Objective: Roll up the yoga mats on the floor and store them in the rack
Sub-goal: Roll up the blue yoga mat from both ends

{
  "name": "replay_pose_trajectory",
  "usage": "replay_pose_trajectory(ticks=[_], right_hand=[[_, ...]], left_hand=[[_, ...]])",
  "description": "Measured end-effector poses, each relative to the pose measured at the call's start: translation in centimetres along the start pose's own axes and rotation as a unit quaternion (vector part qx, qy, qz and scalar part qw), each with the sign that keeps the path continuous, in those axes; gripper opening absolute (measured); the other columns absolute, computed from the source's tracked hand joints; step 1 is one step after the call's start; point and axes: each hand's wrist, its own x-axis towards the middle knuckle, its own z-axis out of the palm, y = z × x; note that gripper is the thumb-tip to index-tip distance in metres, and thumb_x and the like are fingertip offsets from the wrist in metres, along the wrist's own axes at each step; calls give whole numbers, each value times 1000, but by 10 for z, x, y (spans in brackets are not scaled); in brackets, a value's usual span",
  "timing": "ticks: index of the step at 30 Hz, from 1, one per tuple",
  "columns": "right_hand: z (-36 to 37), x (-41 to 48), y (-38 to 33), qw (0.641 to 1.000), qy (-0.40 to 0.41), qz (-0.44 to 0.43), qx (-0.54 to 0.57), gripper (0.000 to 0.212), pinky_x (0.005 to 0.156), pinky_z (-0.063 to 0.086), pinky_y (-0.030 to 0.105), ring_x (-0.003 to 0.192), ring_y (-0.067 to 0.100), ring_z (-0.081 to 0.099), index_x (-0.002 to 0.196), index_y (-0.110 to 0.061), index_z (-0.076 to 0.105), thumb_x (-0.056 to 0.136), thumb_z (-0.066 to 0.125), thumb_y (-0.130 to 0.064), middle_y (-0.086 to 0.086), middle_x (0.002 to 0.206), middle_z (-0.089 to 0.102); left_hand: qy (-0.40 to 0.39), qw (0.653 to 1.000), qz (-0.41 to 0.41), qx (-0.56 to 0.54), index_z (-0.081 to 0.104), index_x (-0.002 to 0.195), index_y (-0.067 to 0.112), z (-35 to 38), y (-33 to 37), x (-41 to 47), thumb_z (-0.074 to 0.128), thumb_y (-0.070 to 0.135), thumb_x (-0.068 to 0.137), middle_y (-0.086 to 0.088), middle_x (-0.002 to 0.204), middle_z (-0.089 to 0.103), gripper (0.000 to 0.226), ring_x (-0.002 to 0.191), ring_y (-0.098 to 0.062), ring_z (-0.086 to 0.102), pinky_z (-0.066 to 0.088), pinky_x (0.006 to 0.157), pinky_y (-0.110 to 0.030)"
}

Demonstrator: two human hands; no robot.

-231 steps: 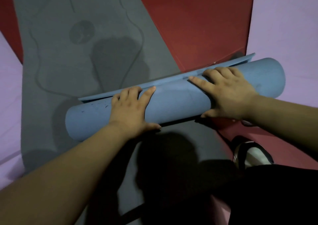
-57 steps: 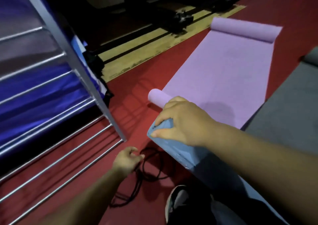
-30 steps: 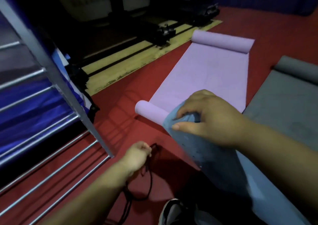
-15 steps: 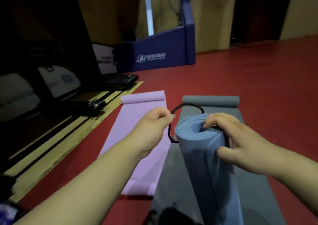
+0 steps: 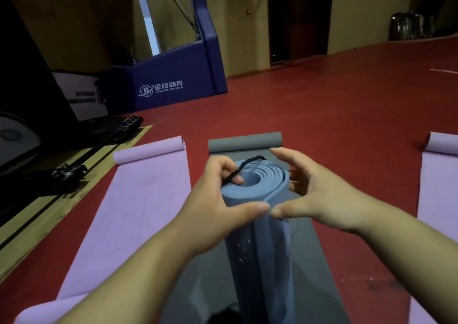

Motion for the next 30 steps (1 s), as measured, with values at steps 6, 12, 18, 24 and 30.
replay_pose_trajectory(ticks=[6,12,18,24,30], right_hand=[[-12,2,-4,997,-30,48,48,103,95,50,18,125,-8,56,134,-55,51,45,92,-22,-20,145,46],[0,21,4,967,64,123,215,45,91,43,40,102,23,61,114,-21,75,70,63,-18,9,123,71],[8,25,-3,983,92,85,137,16,89,55,42,103,29,70,83,-17,79,84,69,-4,1,114,74],[6,22,-6,991,119,21,57,11,75,48,45,78,25,58,73,-22,75,81,80,-16,17,87,72],[5,17,-11,989,118,-16,85,15,49,36,22,51,11,45,84,-14,59,96,67,-10,1,66,55]], left_hand=[[36,990,45,127,58,110,39,9,-3,0,93,56,56,24,120,46,66,120,6,49,38,94,-7],[-32,995,63,71,64,96,34,-11,-3,-2,93,46,53,21,119,52,52,120,-6,55,41,95,-13],[-95,989,95,62,63,95,31,-22,-2,-6,93,44,53,13,117,53,54,121,-17,54,43,100,-22],[-89,989,96,67,59,91,30,-27,-6,-3,93,47,51,7,119,51,55,119,-17,53,44,100,-23],[-45,994,85,61,54,88,31,-29,-12,3,94,47,48,3,121,53,59,114,-18,58,50,100,-37]])
